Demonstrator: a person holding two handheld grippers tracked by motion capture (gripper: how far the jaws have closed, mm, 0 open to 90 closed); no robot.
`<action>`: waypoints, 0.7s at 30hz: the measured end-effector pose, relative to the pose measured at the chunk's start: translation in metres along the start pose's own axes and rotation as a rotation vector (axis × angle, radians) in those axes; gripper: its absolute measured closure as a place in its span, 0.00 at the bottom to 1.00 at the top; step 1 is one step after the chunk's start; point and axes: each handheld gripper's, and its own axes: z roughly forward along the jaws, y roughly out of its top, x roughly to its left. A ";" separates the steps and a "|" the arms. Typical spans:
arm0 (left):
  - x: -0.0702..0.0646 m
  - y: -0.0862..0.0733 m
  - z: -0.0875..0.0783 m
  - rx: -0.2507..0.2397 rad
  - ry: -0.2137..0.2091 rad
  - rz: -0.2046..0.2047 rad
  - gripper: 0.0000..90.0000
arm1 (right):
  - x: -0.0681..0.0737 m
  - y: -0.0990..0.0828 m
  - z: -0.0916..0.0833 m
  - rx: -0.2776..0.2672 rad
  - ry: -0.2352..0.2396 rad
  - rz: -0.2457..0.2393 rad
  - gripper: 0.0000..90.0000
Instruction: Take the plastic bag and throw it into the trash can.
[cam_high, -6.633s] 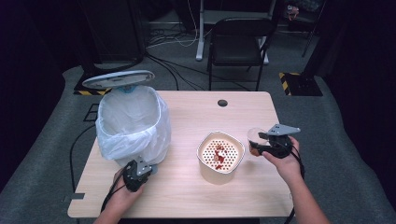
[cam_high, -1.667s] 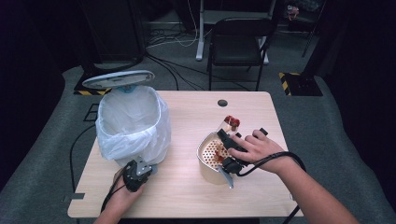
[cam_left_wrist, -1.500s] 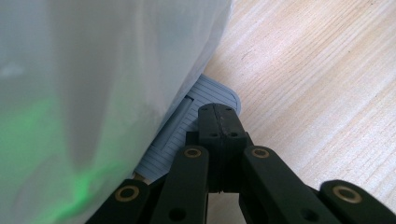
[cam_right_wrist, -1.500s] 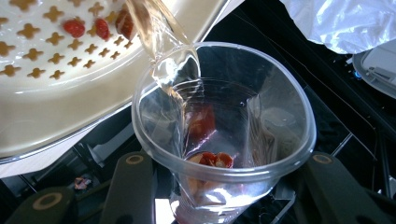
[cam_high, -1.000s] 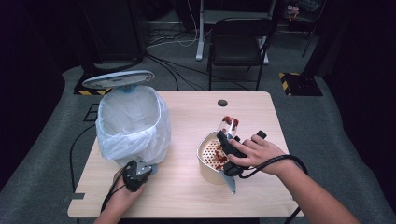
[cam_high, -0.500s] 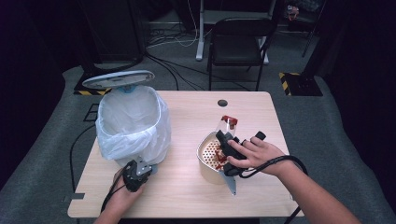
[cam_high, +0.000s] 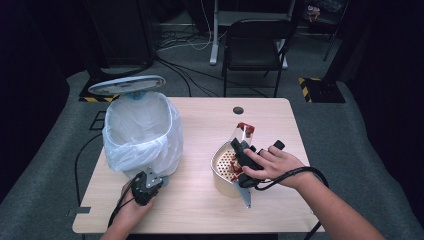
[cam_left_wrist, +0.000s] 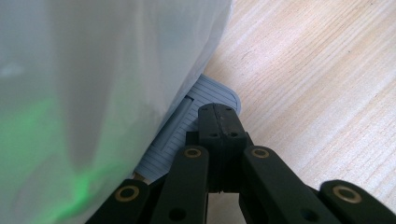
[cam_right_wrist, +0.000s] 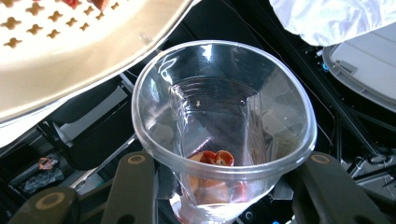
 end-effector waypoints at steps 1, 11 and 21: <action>0.000 0.000 0.000 0.000 0.000 0.000 1.00 | 0.001 0.001 -0.001 -0.008 -0.006 0.003 0.62; -0.001 0.000 0.000 0.000 -0.001 -0.011 1.00 | -0.023 -0.016 -0.002 -0.085 0.121 0.087 0.62; 0.000 0.000 0.000 0.001 -0.001 -0.010 1.00 | -0.048 -0.057 0.005 -0.244 0.337 0.773 0.61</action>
